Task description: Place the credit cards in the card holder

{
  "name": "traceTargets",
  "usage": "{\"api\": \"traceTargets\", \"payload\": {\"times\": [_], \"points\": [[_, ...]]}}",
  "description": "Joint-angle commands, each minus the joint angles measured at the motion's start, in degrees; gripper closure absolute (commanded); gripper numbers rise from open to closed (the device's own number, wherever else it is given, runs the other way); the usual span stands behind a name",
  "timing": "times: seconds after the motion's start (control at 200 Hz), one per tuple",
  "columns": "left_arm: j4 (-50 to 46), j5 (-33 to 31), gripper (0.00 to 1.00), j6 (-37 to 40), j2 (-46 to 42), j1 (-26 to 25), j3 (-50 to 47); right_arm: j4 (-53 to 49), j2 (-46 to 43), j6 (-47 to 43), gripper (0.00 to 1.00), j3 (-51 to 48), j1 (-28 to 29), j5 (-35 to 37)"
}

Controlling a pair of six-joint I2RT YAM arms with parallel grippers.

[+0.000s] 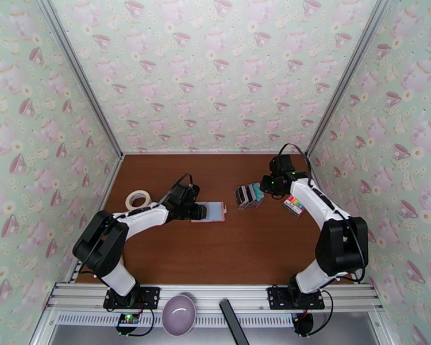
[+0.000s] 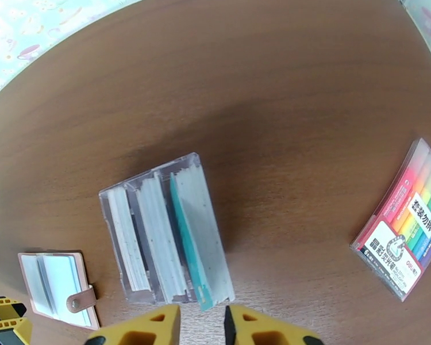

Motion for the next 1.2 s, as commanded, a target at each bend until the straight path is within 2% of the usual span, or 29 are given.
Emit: {"api": "traceTargets", "payload": {"times": [0.0,0.466,0.791,0.881,1.197], "points": [[0.3,2.4,0.54,-0.1,-1.5,0.6,-1.1,0.0,1.8,-0.8,0.74,1.1,-0.3,-1.8],[2.2,3.7,0.54,-1.0,-0.8,1.6,-2.8,1.8,5.7,-0.6,0.79,1.9,-0.3,-4.0],[2.6,4.0,0.54,-1.1,-0.5,2.2,-3.1,1.8,6.8,-0.7,0.92,2.7,-0.3,-5.0],[2.9,4.5,0.54,-1.2,-0.2,2.6,-3.2,1.9,5.4,-0.6,0.95,2.3,-0.3,-5.6],[3.8,5.6,0.54,-1.5,-0.4,4.5,-4.6,1.8,-4.7,1.2,0.96,0.5,-0.3,-5.7]]}}
